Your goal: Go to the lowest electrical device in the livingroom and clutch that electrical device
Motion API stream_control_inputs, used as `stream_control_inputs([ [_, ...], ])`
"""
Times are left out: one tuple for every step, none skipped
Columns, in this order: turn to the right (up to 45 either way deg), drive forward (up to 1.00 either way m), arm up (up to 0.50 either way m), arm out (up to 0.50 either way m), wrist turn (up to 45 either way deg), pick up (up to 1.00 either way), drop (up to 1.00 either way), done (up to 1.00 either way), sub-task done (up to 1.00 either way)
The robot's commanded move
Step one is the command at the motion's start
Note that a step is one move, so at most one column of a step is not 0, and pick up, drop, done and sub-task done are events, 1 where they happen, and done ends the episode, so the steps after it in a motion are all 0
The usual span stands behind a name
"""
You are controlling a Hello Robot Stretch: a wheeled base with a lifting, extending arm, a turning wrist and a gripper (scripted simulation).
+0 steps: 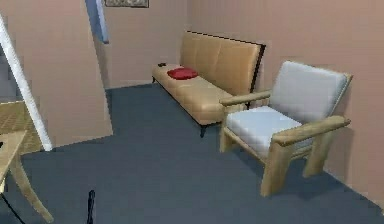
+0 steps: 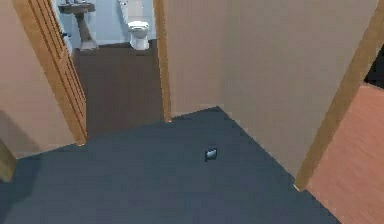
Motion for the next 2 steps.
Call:
stream_control_inputs([
  [45.0, 0.00, 0.00, 0.00, 0.0, 0.00, 0.00, 0.00, 0.00],
  [45.0, 0.00, 0.00, 0.00, 0.0, 0.00, 0.00, 0.00, 0.00],
])
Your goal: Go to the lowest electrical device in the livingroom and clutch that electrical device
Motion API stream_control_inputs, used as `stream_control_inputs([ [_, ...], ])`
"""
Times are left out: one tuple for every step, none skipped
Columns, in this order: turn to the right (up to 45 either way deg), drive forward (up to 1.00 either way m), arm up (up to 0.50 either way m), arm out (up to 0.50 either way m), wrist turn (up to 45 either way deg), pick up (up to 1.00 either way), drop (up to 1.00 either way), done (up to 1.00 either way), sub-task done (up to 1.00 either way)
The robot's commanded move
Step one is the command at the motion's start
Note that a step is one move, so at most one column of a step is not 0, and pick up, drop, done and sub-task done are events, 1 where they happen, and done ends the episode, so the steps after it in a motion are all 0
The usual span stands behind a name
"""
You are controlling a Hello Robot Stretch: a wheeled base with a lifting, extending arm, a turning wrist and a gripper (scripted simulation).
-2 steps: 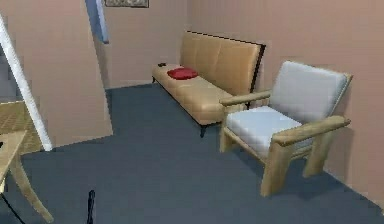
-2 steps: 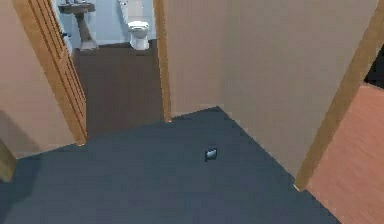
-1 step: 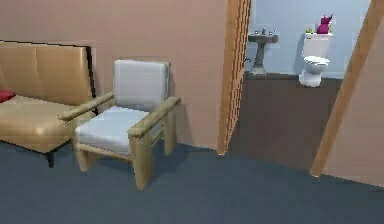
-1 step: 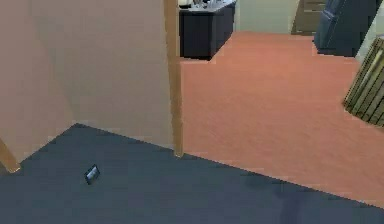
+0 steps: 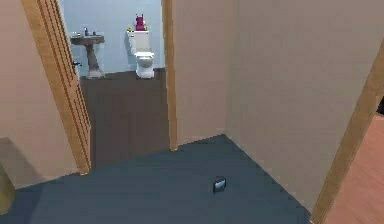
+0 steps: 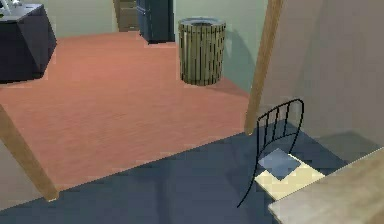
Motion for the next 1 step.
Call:
stream_control_inputs([
  [18.0, 0.00, 0.00, 0.00, 0.0, 0.00, 0.00, 0.00, 0.00],
])
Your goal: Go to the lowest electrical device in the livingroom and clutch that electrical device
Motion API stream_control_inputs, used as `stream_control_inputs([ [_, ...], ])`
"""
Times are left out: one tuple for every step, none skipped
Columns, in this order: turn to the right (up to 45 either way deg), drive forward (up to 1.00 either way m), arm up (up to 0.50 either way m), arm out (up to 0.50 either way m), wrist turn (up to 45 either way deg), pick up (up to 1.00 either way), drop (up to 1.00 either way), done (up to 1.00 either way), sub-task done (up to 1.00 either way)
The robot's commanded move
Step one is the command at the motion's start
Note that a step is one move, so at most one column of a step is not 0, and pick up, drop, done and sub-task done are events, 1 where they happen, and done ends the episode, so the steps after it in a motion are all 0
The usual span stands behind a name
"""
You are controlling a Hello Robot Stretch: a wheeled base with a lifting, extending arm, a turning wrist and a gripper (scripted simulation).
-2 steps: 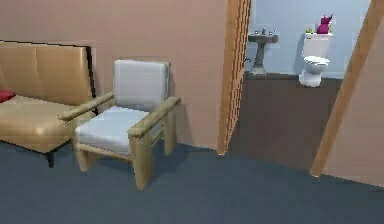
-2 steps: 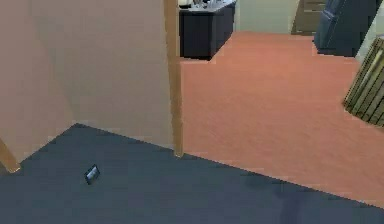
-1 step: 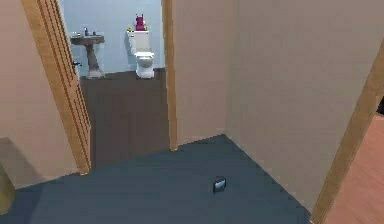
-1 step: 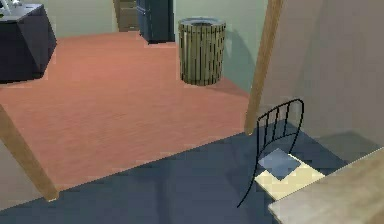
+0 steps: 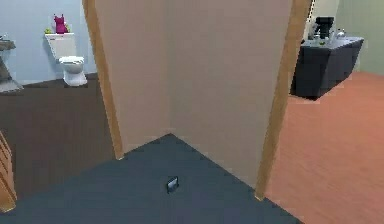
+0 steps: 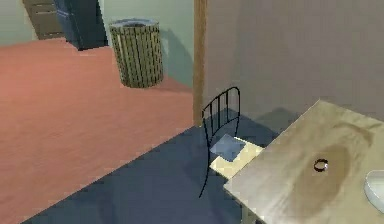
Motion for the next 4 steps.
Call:
stream_control_inputs([
  [3.0, 0.00, 0.00, 0.00, 0.0, 0.00, 0.00, 0.00, 0.00],
  [0.0, 0.10, 0.00, 0.00, 0.0, 0.00, 0.00, 0.00, 0.00],
  [-45.0, 0.00, 0.00, 0.00, 0.0, 0.00, 0.00, 0.00, 0.00],
  [-45.0, 0.00, 0.00, 0.00, 0.0, 0.00, 0.00, 0.00, 0.00],
])
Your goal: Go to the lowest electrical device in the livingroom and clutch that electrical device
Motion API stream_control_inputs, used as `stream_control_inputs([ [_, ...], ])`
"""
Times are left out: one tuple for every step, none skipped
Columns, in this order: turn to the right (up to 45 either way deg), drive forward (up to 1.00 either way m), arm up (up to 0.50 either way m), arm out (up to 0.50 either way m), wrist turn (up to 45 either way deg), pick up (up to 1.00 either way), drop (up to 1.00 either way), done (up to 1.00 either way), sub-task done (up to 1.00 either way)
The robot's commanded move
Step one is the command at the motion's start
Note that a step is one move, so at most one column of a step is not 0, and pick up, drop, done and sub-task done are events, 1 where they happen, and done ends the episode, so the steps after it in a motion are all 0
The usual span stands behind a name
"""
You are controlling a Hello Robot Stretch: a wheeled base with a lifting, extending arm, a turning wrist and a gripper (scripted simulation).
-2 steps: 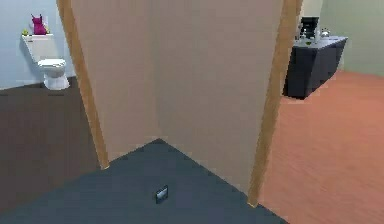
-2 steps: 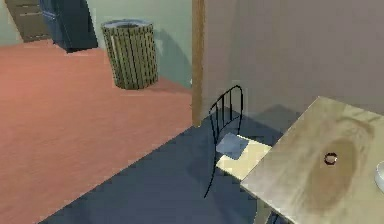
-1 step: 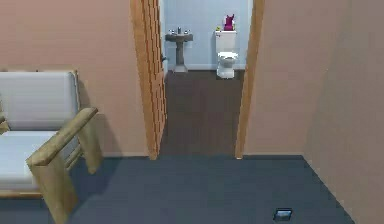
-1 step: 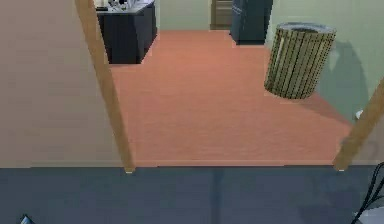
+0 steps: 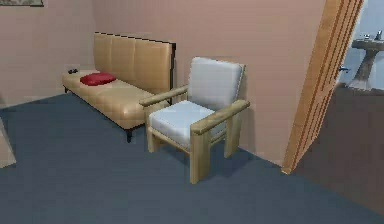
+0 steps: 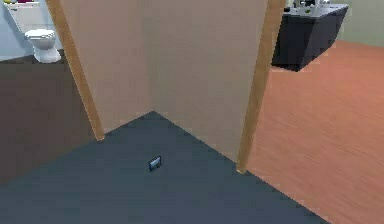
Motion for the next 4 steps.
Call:
stream_control_inputs([
  [0.0, 0.30, 0.00, 0.00, 0.0, 0.00, 0.00, 0.00, 0.00],
  [-42.0, 0.00, 0.00, 0.00, 0.0, 0.00, 0.00, 0.00, 0.00],
  [0.0, 0.80, 0.00, 0.00, 0.0, 0.00, 0.00, 0.00, 0.00],
  [-45.0, 0.00, 0.00, 0.00, 0.0, 0.00, 0.00, 0.00, 0.00],
])
